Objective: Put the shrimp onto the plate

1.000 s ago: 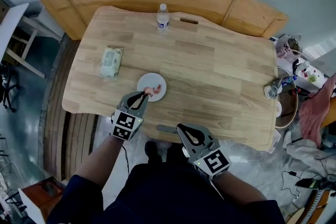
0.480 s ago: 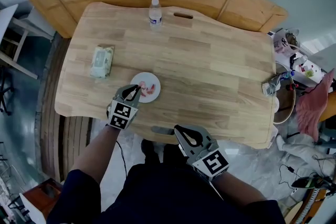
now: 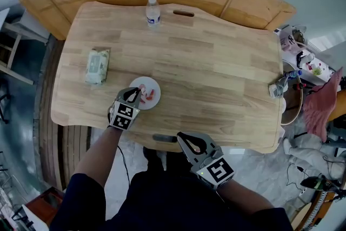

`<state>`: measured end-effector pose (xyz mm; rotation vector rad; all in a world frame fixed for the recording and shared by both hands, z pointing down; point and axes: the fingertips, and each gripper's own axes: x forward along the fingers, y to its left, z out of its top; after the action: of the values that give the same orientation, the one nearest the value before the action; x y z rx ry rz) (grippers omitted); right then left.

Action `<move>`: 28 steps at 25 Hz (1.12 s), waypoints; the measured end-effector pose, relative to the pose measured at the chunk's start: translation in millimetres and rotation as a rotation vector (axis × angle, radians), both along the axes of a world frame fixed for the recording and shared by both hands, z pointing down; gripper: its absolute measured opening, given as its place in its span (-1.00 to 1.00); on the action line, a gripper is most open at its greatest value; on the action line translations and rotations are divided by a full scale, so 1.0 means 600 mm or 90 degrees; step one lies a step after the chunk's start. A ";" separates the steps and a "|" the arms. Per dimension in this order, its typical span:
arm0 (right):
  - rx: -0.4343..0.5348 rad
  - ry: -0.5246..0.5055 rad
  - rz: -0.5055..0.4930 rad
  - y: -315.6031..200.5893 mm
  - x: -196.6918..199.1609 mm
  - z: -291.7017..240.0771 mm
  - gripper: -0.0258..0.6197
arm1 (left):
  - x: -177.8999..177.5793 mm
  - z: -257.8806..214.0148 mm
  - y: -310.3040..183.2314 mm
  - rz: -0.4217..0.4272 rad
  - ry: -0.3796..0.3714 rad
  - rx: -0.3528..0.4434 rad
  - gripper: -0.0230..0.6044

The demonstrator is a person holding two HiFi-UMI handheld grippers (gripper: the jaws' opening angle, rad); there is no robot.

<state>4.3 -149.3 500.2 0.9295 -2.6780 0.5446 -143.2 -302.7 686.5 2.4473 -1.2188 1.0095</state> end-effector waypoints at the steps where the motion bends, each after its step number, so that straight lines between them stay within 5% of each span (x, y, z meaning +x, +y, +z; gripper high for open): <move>1: 0.000 -0.002 0.000 -0.003 -0.001 0.001 -0.89 | 0.000 0.006 -0.003 0.000 -0.002 -0.003 -0.77; 28: -0.026 0.002 -0.003 -0.009 -0.001 0.028 -0.89 | 0.003 0.087 -0.027 0.065 -0.067 -0.043 -0.77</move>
<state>4.0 -155.0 517.1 0.9116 -2.6543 0.5944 -141.6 -318.6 738.6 2.4533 -1.0799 1.2003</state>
